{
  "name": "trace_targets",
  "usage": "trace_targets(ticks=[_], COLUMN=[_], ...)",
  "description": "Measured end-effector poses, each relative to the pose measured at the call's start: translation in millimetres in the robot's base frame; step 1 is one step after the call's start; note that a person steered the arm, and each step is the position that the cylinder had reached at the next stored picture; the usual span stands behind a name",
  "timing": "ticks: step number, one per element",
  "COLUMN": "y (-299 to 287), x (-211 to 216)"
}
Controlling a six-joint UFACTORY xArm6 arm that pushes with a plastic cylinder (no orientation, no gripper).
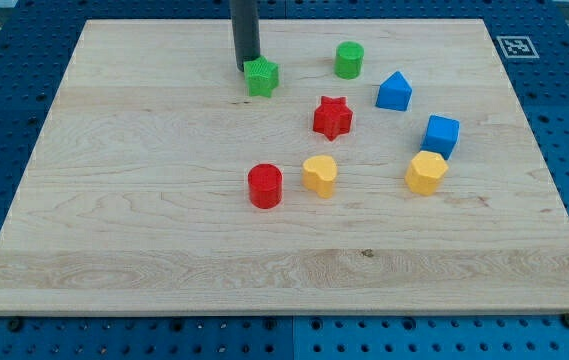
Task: Push the green circle above the red star
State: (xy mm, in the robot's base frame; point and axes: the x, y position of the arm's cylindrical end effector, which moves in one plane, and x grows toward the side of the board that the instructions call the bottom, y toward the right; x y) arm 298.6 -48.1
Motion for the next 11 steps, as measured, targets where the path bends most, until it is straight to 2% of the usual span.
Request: trace_targets(ticks=[1, 2, 3, 4, 5, 6, 9, 11], y=[2, 4, 43, 106, 145, 146, 146, 212], x=[-19, -85, -104, -101, -79, -52, -12, -7])
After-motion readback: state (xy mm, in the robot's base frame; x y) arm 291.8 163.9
